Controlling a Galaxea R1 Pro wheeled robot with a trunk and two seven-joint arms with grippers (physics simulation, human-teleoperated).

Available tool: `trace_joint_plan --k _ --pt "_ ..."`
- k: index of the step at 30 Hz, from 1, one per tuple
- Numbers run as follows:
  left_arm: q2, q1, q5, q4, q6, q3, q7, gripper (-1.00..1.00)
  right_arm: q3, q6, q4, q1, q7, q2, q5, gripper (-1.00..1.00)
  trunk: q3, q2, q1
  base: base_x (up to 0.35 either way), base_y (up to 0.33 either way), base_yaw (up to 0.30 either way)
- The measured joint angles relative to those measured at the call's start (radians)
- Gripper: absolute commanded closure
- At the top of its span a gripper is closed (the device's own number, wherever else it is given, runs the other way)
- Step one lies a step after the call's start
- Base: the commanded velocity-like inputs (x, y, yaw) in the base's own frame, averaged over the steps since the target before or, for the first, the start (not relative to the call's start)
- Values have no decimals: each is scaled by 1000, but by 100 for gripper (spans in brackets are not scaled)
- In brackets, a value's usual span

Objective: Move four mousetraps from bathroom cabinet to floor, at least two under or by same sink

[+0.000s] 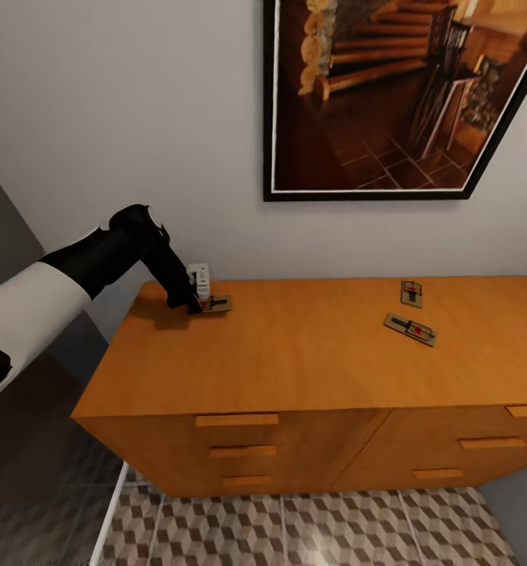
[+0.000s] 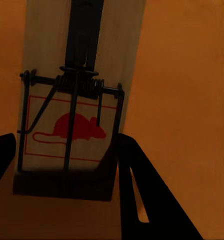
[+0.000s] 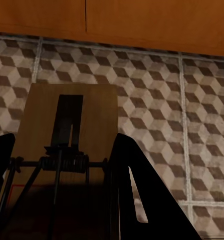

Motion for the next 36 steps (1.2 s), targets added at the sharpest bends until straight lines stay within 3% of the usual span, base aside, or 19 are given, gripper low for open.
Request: trace_joint_plan --k 36 --pt "0 0 0 1 2 -11 0 100 0 0 1 0 0 0 0 100 0 0 0 -148 -117 0"
